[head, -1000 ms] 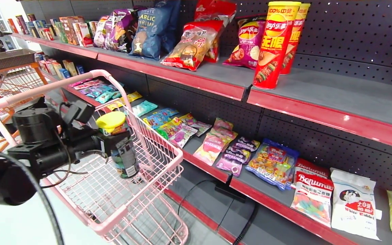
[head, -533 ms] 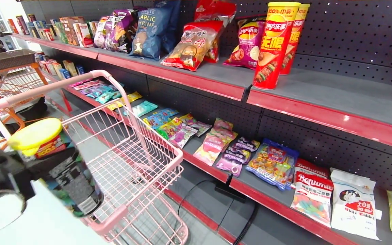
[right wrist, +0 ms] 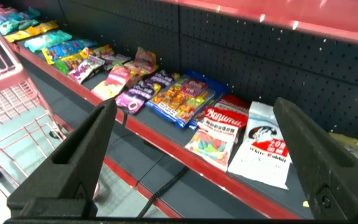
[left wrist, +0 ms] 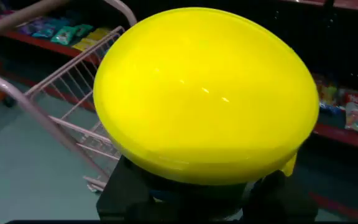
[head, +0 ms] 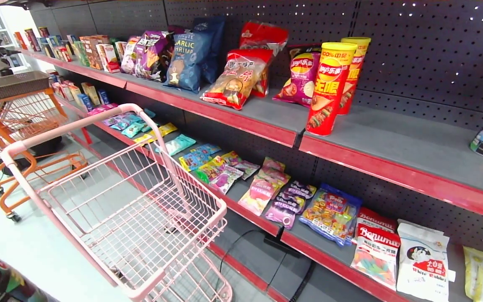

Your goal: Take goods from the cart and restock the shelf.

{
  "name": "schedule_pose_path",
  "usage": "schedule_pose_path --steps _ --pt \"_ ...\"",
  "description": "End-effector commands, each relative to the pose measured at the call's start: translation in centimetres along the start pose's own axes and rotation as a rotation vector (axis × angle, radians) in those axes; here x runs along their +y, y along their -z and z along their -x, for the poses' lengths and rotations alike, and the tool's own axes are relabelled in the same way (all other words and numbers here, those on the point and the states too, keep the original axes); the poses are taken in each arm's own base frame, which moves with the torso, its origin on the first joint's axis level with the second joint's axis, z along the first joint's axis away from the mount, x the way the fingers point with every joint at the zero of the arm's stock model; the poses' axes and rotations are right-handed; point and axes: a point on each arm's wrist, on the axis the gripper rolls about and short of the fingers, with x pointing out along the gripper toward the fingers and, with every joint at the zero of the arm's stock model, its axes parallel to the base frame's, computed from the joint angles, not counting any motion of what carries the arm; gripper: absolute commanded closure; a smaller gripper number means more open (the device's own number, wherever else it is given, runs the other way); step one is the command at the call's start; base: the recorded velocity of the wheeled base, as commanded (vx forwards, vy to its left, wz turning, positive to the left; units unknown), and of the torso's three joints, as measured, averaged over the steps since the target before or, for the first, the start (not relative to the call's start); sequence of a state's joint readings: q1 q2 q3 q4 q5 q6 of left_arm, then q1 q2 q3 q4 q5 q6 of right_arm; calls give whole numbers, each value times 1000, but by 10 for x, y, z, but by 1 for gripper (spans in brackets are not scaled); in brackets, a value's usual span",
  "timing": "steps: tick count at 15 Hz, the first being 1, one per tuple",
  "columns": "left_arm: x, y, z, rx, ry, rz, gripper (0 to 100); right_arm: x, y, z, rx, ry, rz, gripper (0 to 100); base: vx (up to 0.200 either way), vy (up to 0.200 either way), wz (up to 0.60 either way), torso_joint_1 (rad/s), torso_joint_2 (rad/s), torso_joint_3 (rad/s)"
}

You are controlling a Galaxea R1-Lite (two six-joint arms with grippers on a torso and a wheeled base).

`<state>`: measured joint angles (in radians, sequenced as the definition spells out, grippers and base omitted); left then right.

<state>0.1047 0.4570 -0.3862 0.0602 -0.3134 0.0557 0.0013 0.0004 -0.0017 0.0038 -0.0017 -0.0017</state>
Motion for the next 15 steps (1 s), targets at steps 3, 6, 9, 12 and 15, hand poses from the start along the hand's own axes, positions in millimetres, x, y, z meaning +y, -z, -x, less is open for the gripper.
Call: schedule_pose_path --steps 3,6,9,12,15 --pt "1 -3 2 -26 -86 -5 100 0 0 0 1 0 0 0 0 0 0 219 -567 -346" --pt "10 -23 -18 -64 -128 -18 100 0 0 0 2 0 0 0 0 0 0 245 -600 -364" --pt "14 -30 -28 -74 -126 -25 100 0 0 0 1 0 0 0 0 0 0 123 -308 -168" --pt "12 -30 -27 -80 -85 -37 100 0 0 0 1 0 -2 0 0 0 -400 13 -3 -11" --pt "13 -31 -27 -82 -96 -84 100 0 0 0 1 0 -2 0 0 0 -600 6 -4 2"
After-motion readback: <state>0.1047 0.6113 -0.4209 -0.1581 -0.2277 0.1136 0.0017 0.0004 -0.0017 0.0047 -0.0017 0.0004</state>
